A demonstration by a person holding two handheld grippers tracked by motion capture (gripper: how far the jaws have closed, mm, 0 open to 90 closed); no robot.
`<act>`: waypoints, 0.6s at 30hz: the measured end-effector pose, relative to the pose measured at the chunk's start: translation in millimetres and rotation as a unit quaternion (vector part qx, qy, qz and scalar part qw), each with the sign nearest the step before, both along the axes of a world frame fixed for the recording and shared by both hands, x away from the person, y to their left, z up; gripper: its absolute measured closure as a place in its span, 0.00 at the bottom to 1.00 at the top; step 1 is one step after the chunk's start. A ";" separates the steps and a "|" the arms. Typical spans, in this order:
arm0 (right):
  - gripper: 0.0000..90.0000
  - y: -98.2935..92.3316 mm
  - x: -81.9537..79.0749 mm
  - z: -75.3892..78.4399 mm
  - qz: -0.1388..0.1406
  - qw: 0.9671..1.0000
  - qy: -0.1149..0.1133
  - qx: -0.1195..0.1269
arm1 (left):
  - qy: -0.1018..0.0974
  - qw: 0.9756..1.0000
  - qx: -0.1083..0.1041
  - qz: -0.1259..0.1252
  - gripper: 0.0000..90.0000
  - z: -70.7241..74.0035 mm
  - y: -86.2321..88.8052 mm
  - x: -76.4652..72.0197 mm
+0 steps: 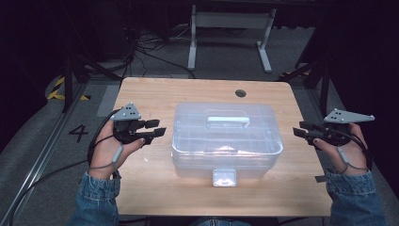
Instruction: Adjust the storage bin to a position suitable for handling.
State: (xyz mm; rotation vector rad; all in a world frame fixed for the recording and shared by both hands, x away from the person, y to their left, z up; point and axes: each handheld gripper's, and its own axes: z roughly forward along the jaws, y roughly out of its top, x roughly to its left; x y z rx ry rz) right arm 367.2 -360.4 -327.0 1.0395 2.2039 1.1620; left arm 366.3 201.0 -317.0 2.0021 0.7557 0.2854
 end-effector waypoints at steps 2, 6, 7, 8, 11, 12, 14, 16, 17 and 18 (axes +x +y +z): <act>0.66 -1.0 -0.7 -0.3 -0.001 1.000 0.001 0.000 | 0.001 1.000 0.008 -0.010 0.66 3.8 -4.4 1.9; 0.66 -1.6 -2.4 -0.1 -0.003 1.000 0.003 0.003 | -0.008 1.000 0.013 -0.016 0.64 10.9 -12.2 4.5; 0.66 -2.9 -3.7 -0.1 -0.006 1.000 0.002 0.005 | -0.008 1.000 0.014 -0.019 0.64 13.2 -15.2 4.5; 0.66 -3.6 -4.1 -0.1 -0.008 1.000 0.003 0.005 | -0.007 0.999 0.017 -0.027 0.64 17.3 -20.7 5.3; 0.65 -4.3 -5.1 -0.5 -0.010 1.000 0.005 0.007 | -0.004 0.999 0.020 -0.037 0.64 21.5 -27.9 7.5; 0.65 -4.8 -5.7 -1.0 -0.011 1.000 0.005 0.007 | -0.002 0.999 0.027 -0.047 0.64 24.8 -32.9 10.2; 0.65 -6.5 -7.3 -2.1 -0.012 1.000 0.008 0.008 | -0.002 0.998 0.031 -0.053 0.64 28.5 -40.2 12.6; 0.65 -8.1 -9.2 -2.0 -0.016 1.000 0.008 0.009 | -0.008 0.997 0.042 -0.063 0.64 32.8 -45.8 16.0; 0.65 -9.2 -10.1 -2.1 -0.016 1.000 0.008 0.009 | -0.002 0.997 0.037 -0.068 0.64 34.1 -49.7 17.1; 0.65 -10.1 -11.1 -2.2 -0.018 1.000 0.008 0.010 | -0.007 0.996 0.043 -0.078 0.65 36.1 -53.2 20.1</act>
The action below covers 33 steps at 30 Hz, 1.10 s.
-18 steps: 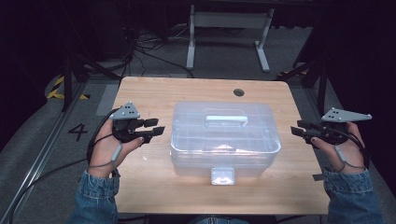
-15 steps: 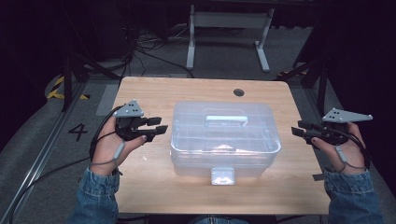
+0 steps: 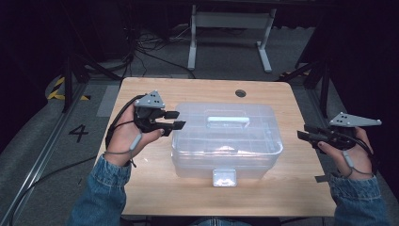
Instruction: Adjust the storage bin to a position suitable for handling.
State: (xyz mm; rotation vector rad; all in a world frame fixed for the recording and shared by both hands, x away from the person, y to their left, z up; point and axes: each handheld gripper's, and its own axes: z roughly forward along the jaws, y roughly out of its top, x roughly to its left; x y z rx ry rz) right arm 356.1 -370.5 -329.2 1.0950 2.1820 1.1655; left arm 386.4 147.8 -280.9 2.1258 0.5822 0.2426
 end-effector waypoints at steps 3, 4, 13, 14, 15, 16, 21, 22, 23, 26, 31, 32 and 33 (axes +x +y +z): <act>0.65 -2.6 -2.7 -1.4 -0.005 1.000 0.003 0.001 | 0.001 1.000 0.008 -0.015 0.66 3.8 -8.8 5.0; 0.65 -3.0 -3.5 -1.7 -0.007 1.000 0.005 0.001 | 0.000 1.000 0.014 -0.024 0.66 5.5 -12.2 6.9; 0.65 -6.3 -10.2 -4.5 -0.015 1.000 0.011 0.001 | 0.007 0.996 0.011 -0.093 0.66 11.4 -43.3 21.4; 0.65 -6.5 -10.5 -4.8 -0.014 1.000 0.010 0.001 | 0.009 0.995 0.014 -0.097 0.66 10.5 -45.3 22.6; 0.65 -6.7 -10.8 -4.9 -0.014 1.000 0.011 0.000 | 0.010 0.995 0.016 -0.100 0.66 9.0 -48.5 24.4; 0.65 -6.8 -11.2 -5.0 -0.014 1.000 0.011 0.000 | 0.007 0.994 0.018 -0.104 0.65 8.1 -50.2 25.7; 0.64 -6.1 -10.7 -6.3 -0.015 1.000 0.014 -0.001 | -0.002 0.993 0.031 -0.114 0.61 6.8 -62.9 30.8; 0.64 -5.6 -10.1 -6.9 -0.013 1.000 0.013 -0.001 | -0.001 0.993 0.031 -0.117 0.61 6.6 -65.9 31.4; 0.64 -4.9 -9.8 -7.1 -0.013 1.000 0.016 -0.001 | 0.001 0.992 0.037 -0.121 0.61 6.7 -69.0 32.1; 0.64 -3.6 -7.8 -8.0 -0.009 1.000 0.016 -0.003 | 0.001 0.990 0.058 -0.126 0.61 8.5 -79.5 32.9; 0.63 -2.9 -5.0 -6.6 -0.006 1.000 0.014 -0.002 | -0.006 0.988 0.075 -0.135 0.61 16.1 -99.6 33.4; 0.63 -2.5 -4.3 -6.0 -0.005 1.000 0.014 0.001 | -0.005 0.987 0.081 -0.136 0.61 16.4 -103.3 33.9; 0.63 -2.3 -3.5 -5.6 -0.004 1.000 0.013 0.001 | -0.007 0.987 0.086 -0.135 0.61 15.8 -107.2 34.3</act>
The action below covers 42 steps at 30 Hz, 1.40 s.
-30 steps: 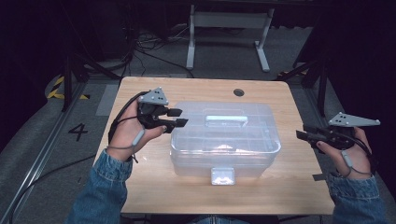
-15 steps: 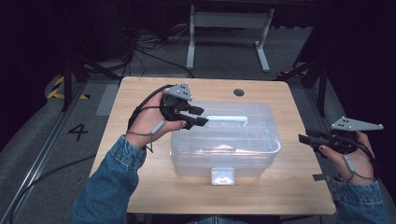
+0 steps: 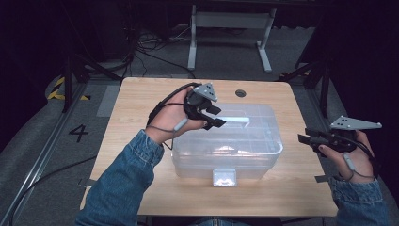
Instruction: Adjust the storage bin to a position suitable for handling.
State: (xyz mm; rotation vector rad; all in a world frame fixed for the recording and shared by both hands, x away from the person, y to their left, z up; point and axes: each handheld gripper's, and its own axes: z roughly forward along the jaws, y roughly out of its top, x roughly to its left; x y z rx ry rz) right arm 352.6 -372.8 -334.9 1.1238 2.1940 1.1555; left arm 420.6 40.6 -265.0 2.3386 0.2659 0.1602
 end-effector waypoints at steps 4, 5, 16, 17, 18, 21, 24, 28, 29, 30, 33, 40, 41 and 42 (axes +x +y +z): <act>0.63 1.5 2.5 1.0 0.005 1.000 -0.002 0.001 | 0.000 1.000 0.017 -0.001 0.61 -3.2 -13.2 1.3; 0.63 1.8 2.9 1.2 0.006 1.000 -0.003 0.000 | -0.002 1.000 0.022 -0.004 0.61 -4.0 -16.1 1.7; 0.63 1.9 3.9 2.1 0.009 1.000 -0.003 0.002 | -0.027 0.998 0.057 -0.008 0.69 -16.6 -29.9 1.6; 0.63 1.9 3.7 2.0 0.008 1.000 -0.003 0.001 | -0.031 0.998 0.060 -0.007 0.73 -17.3 -30.3 1.1; 0.63 1.8 3.5 1.9 0.008 1.000 -0.003 0.002 | -0.032 0.998 0.061 -0.009 0.77 -17.5 -30.6 1.1; 0.63 1.2 2.8 1.7 0.006 1.000 -0.002 0.004 | -0.045 0.996 0.073 -0.019 0.82 -16.3 -32.2 0.9; 0.63 0.2 1.7 1.7 0.006 1.000 -0.003 0.004 | -0.050 0.995 0.084 -0.028 0.84 -14.7 -33.2 1.3; 0.63 -1.1 -0.4 1.2 0.002 1.000 0.000 0.006 | -0.047 0.994 0.093 -0.042 0.85 -12.5 -34.5 4.2; 0.63 -1.9 -0.9 1.1 0.002 1.000 -0.001 0.006 | -0.041 0.994 0.092 -0.042 0.85 -12.2 -35.0 4.6; 0.63 -2.5 -1.3 0.9 0.002 1.000 -0.002 0.006 | -0.043 0.993 0.100 -0.049 0.85 -10.6 -35.8 6.1; 0.63 -3.5 -2.6 0.4 0.000 1.000 0.000 0.008 | -0.046 0.992 0.108 -0.053 0.86 -7.8 -37.6 7.1; 0.63 -4.3 -4.9 -1.1 -0.001 1.000 0.003 0.008 | -0.061 0.989 0.118 -0.058 0.86 1.5 -40.9 11.2; 0.63 -4.4 -5.2 -1.0 -0.001 1.000 0.004 0.009 | -0.067 0.988 0.123 -0.062 0.86 3.3 -41.6 12.5; 0.63 -4.5 -5.5 -1.1 -0.001 1.000 0.003 0.009 | -0.067 0.988 0.124 -0.062 0.86 4.3 -42.2 13.0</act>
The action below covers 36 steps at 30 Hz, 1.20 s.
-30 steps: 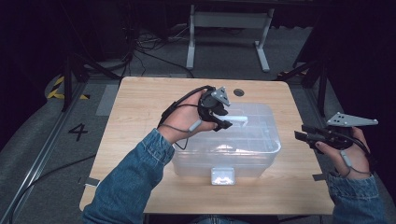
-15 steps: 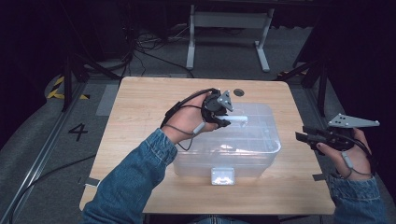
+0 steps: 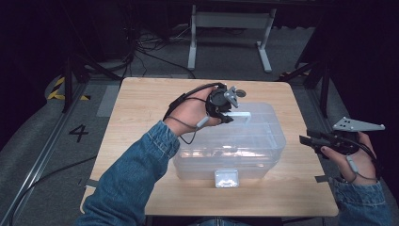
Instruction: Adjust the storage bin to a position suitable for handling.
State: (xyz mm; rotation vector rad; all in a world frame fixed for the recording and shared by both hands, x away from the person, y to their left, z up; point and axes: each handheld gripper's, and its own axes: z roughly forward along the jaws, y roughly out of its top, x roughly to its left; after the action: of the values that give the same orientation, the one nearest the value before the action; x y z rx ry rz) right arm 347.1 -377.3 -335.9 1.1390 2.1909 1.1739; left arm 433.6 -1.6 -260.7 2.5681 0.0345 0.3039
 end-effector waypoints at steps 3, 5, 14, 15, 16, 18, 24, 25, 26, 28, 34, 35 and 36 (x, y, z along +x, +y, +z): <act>0.63 -0.2 -0.9 0.1 0.000 1.000 -0.001 0.001 | -0.004 1.000 0.006 -0.001 0.86 3.9 -1.6 3.3; 0.63 -0.4 -1.4 0.2 0.000 1.000 -0.002 0.001 | -0.010 1.000 0.010 -0.002 0.86 7.2 -2.3 6.9; 0.63 2.5 -1.9 0.4 0.005 1.000 -0.002 0.002 | -0.028 0.999 0.023 0.002 0.84 19.2 -4.6 24.1; 0.63 2.8 -1.7 0.3 0.006 1.000 -0.002 0.001 | -0.030 0.999 0.027 0.000 0.84 20.3 -4.8 26.4; 0.63 3.2 -1.7 0.3 0.007 1.000 -0.001 0.001 | -0.029 0.999 0.027 0.002 0.84 20.9 -5.0 28.1; 0.63 3.9 -1.4 0.3 0.010 1.000 -0.003 0.000 | -0.028 0.999 0.028 0.005 0.84 22.2 -5.7 32.2; 0.63 5.1 -1.7 0.6 0.013 1.000 -0.002 0.002 | -0.030 0.999 0.030 0.009 0.84 23.0 -8.4 38.3; 0.63 5.3 -1.8 0.7 0.014 1.000 -0.002 0.002 | -0.030 0.999 0.031 0.009 0.84 23.3 -9.1 39.3; 0.63 5.7 -1.7 0.6 0.016 1.000 -0.002 0.001 | -0.031 0.999 0.032 0.009 0.84 23.5 -9.6 40.1; 0.63 6.9 -1.5 0.2 0.019 1.000 -0.002 -0.001 | -0.030 0.999 0.034 0.010 0.84 24.3 -10.2 41.8; 0.64 14.2 0.2 -3.1 0.034 0.999 0.001 -0.006 | -0.036 0.999 0.039 0.011 0.84 26.9 -11.0 49.5; 0.64 15.9 0.8 -4.1 0.037 0.999 0.004 -0.007 | -0.034 0.999 0.040 0.011 0.84 27.4 -10.9 50.7; 0.64 16.6 1.3 -4.8 0.039 0.999 0.004 -0.008 | -0.034 0.999 0.039 0.012 0.84 27.8 -10.7 52.5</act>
State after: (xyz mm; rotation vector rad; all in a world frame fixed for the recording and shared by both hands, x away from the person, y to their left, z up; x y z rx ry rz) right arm 348.4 -360.7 -340.7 1.0613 2.2655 1.1844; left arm 486.1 -12.3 -232.9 2.6346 0.0282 0.4089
